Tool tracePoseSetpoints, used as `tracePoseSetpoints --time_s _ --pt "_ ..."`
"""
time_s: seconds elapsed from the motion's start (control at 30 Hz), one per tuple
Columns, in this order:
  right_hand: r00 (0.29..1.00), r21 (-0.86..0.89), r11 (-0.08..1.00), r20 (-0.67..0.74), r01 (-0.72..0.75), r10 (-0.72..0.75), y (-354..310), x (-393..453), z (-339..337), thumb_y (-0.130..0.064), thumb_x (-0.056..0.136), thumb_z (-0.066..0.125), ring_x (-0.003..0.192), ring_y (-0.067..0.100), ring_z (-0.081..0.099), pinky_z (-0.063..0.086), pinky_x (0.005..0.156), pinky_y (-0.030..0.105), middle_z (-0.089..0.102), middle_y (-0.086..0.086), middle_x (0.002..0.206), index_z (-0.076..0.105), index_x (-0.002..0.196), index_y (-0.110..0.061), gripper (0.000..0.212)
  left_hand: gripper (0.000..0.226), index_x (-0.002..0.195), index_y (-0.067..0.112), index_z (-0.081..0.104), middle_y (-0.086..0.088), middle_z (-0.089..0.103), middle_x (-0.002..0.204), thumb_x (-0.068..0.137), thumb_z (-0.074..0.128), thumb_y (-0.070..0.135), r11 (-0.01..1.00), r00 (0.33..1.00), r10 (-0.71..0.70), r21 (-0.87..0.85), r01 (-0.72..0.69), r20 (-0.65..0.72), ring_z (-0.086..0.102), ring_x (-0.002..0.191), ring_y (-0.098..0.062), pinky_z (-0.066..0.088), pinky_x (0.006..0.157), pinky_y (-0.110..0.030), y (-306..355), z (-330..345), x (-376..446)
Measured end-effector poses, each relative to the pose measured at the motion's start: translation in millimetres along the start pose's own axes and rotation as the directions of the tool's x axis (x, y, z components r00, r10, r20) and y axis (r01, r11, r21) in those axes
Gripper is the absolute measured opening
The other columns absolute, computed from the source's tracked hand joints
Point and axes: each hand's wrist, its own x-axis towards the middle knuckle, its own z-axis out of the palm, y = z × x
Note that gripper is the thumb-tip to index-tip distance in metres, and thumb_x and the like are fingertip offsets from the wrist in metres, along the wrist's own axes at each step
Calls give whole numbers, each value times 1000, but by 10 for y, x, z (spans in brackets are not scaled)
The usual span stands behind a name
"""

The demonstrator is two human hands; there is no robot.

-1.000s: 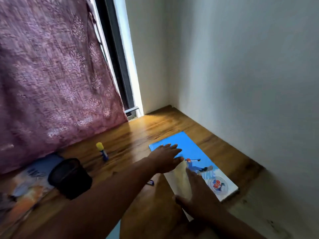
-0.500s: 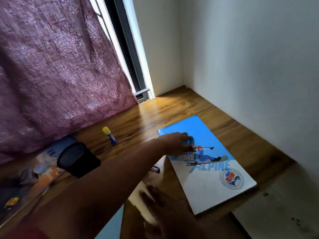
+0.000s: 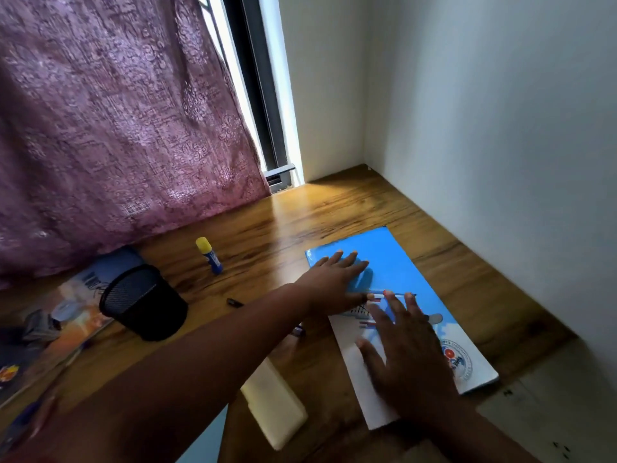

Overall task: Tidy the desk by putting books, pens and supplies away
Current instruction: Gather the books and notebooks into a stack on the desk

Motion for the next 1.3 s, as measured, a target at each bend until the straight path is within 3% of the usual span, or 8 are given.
tracePoseSetpoints --time_s 0.07,0.13,0.23,0.5,0.73,0.87,1.1,1.3 --pt "985 -152 988 168 -11 36 194 127 -28 -72 88 17 141 37 23 20 107 48 27 13 154 36 142 -23 76 82 154 29 3 0 -5 162 90 39 67 997 1000 9 72 -11 20 -9 148 -22 -4 119 -41 -86 67 -9" --pt "963 -183 983 266 20 30 338 169 83 -81 82 17 145 34 9 6 114 44 4 7 157 19 149 -25 87 84 154 28 -2 0 -11 161 90 34 69 994 999 7 108 -11 38 -13 147 -21 -7 119 -41 -122 134 -17" --pt "963 -159 987 270 33 12 386 164 90 -85 78 15 145 31 14 0 117 41 8 4 156 20 149 -25 93 85 153 28 -8 0 -17 160 90 30 71 991 999 14 134 -19 39 -18 146 -21 -9 119 -41 -92 205 10" --pt "942 -155 985 336 73 -17 832 314 -109 -90 62 -7 147 22 -10 -9 116 38 -10 -3 160 -4 150 -35 103 93 152 27 -12 -1 -19 159 83 21 80 980 998 60 192 -58 -4 -19 146 -21 -6 120 -42 82 237 335" --pt "935 -179 982 355 66 2 1192 465 -274 -84 74 16 146 19 -12 -11 114 34 -12 -7 159 -7 149 -36 91 97 152 29 -12 -1 -17 160 79 18 85 965 988 151 223 -140 -33 -17 146 -21 -5 120 -45 227 218 718" --pt "930 -187 980 367 74 -1 1239 467 -239 -85 74 12 146 20 -15 -11 115 37 -16 -5 158 -10 148 -35 92 99 152 30 -13 -1 -16 160 74 11 87 960 983 181 226 -168 -40 -17 146 -22 -6 120 -45 223 240 788" --pt "926 -215 973 377 80 7 1217 461 -254 -83 74 9 145 20 -18 -15 113 35 -20 -4 158 -14 148 -34 91 92 152 29 -12 -2 -15 160 83 21 81 961 981 186 217 -171 -52 -17 146 -22 -6 120 -45 237 248 753" --pt "906 -271 959 422 79 45 1222 493 -298 -87 70 4 146 20 -14 -7 117 38 -16 -2 159 -12 149 -32 97 99 153 22 -7 -4 -11 161 79 15 84 948 981 196 259 -187 -11 -12 148 -25 -7 120 -45 312 164 671"
